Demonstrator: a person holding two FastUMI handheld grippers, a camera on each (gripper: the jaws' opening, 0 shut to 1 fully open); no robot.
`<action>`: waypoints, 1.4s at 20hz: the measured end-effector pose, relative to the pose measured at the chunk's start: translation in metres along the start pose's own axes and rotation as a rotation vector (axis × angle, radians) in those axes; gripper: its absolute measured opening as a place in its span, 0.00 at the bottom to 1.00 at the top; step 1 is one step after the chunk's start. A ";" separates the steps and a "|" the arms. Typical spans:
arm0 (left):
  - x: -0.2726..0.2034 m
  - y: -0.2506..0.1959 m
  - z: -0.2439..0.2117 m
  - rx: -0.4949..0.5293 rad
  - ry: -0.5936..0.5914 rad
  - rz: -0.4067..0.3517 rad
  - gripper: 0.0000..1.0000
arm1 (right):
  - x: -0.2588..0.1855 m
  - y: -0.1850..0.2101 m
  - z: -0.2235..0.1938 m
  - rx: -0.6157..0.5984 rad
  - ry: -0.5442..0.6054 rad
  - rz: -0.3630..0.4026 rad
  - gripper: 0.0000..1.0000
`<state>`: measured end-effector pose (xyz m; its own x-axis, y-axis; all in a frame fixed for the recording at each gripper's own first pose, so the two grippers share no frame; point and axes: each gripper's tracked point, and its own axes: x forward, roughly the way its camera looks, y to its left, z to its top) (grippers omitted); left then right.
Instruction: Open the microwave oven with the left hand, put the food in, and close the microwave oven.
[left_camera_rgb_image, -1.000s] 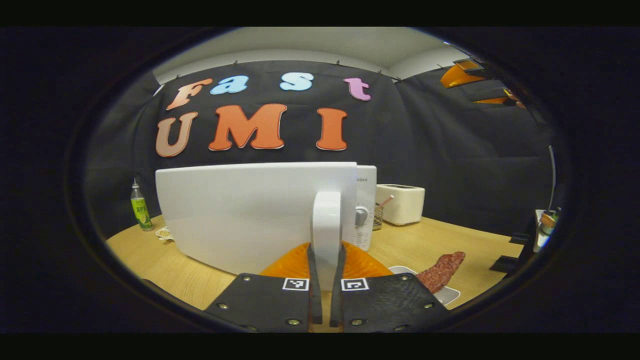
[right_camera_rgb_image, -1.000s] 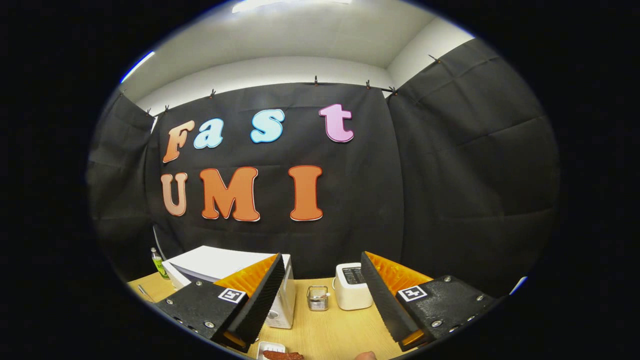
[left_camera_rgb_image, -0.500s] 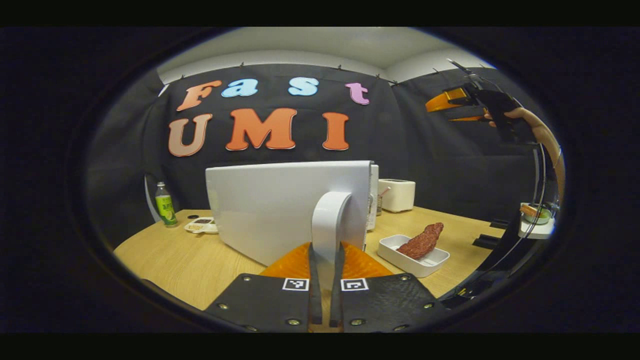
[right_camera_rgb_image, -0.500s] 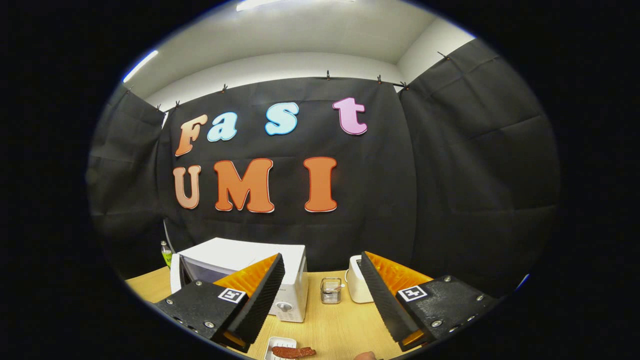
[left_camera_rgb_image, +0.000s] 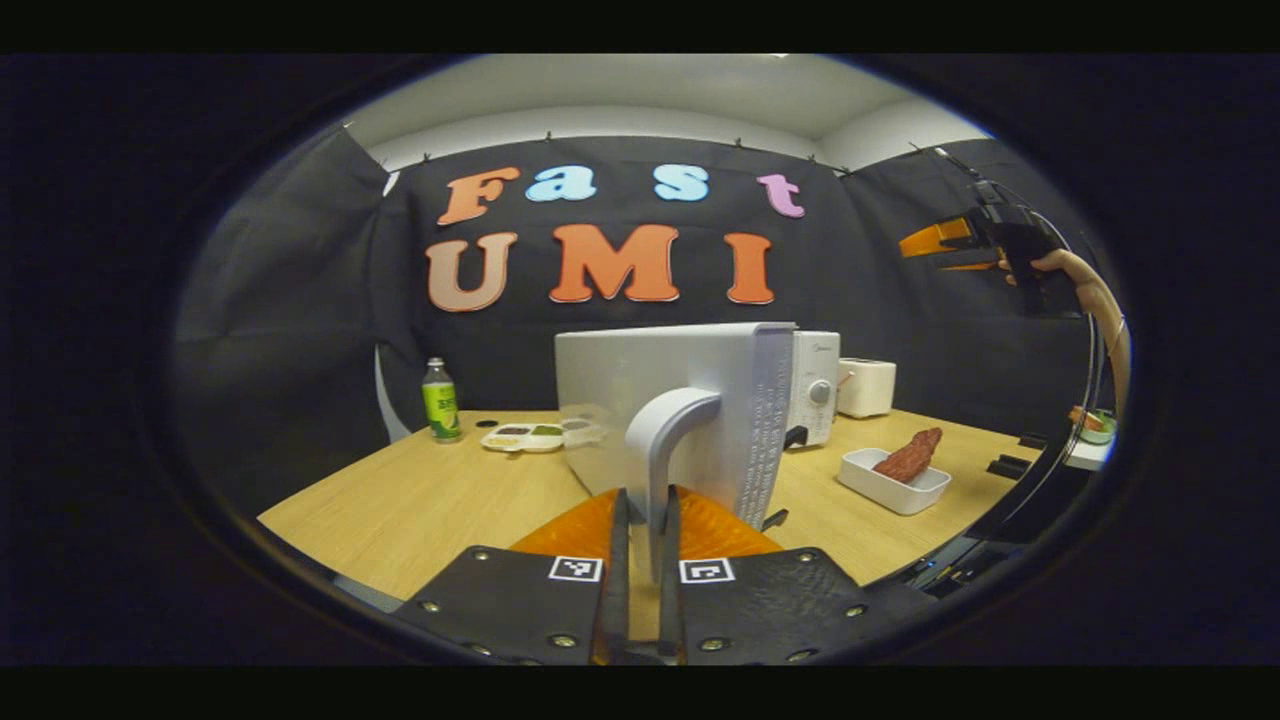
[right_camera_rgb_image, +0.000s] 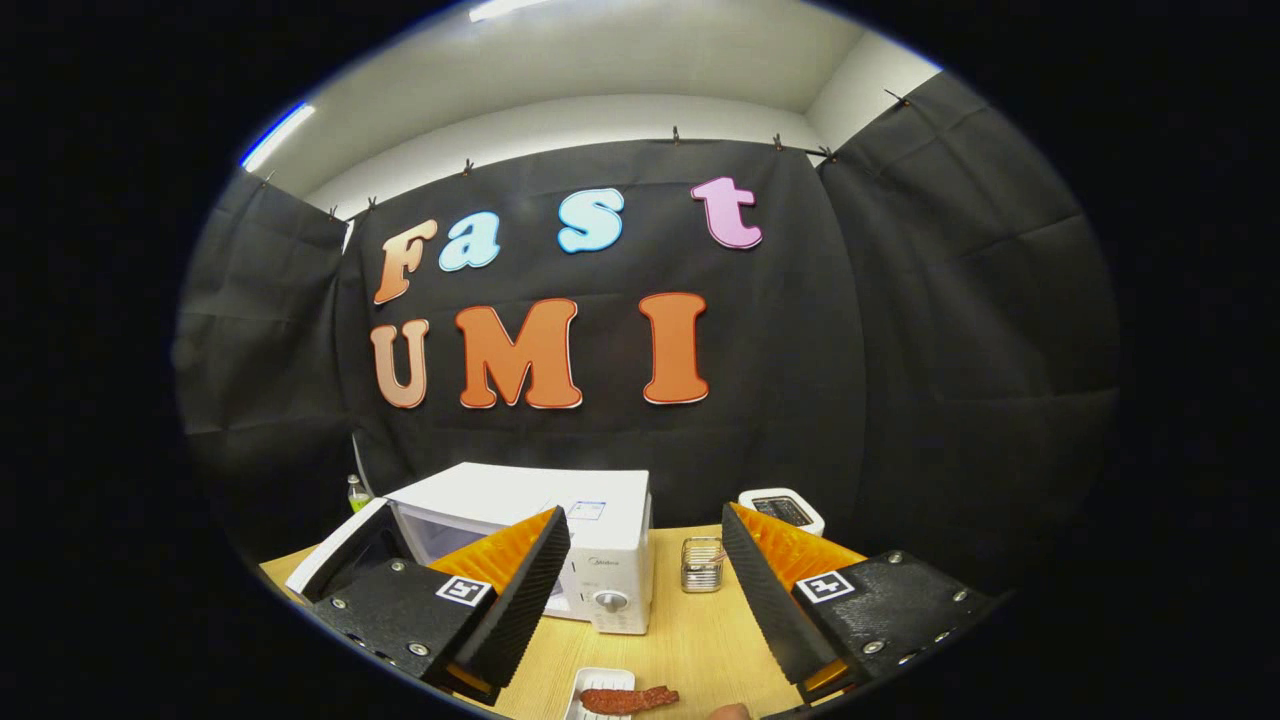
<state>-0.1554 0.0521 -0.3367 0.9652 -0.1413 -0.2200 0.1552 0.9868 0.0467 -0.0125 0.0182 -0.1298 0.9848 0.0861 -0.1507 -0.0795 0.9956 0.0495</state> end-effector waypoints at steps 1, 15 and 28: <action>-0.004 0.011 -0.001 0.006 0.000 0.023 0.13 | 0.001 0.004 -0.003 0.000 0.004 0.005 0.95; -0.056 0.139 0.012 -0.069 -0.074 0.225 0.67 | 0.001 0.014 -0.104 0.084 0.132 0.005 0.95; -0.038 0.191 0.021 -0.091 -0.076 0.286 0.90 | -0.003 -0.030 -0.245 0.497 0.328 -0.127 0.95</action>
<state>-0.1580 0.2439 -0.2991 0.9805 0.1412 -0.1369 -0.1414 0.9899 0.0078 -0.0512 -0.0025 -0.3725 0.8765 0.0538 -0.4784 0.1947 0.8693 0.4544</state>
